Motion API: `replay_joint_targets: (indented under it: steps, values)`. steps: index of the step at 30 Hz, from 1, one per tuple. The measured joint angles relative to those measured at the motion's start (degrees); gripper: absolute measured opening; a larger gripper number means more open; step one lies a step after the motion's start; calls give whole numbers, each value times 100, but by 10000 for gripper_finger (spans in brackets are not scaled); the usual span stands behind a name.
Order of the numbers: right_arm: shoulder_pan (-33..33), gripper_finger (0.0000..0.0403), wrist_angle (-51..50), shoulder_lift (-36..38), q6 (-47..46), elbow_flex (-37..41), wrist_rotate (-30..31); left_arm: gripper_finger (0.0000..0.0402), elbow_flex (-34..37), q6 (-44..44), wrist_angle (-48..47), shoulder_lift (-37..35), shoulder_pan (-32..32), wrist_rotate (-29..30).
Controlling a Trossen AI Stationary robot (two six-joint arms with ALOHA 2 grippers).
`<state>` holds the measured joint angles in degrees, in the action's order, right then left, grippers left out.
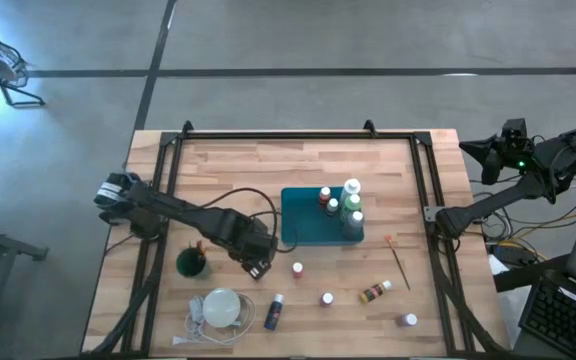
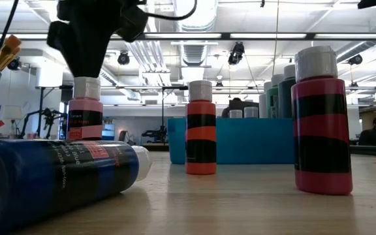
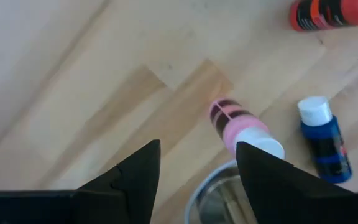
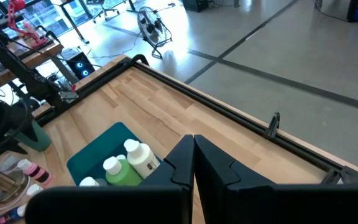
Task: Pick & Place Paint Supplies
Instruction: Put the pink paint bottle into the blue bin
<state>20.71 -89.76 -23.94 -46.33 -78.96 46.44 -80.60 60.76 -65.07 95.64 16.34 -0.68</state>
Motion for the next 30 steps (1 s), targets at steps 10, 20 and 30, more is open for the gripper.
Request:
replay_joint_targets:
  steps: [10, 20, 30]
  values:
    - [0, 8, 0, 0, 0, 0, 0, 216, -68, 124, 292, -11, 24, -283]
    - [0, 8, 0, 0, 0, -1, 0, 216, -37, 124, 513, 214, 64, -403]
    - [0, 8, 0, 1, -3, 0, 0, 216, -29, 133, 644, 280, 180, -484]
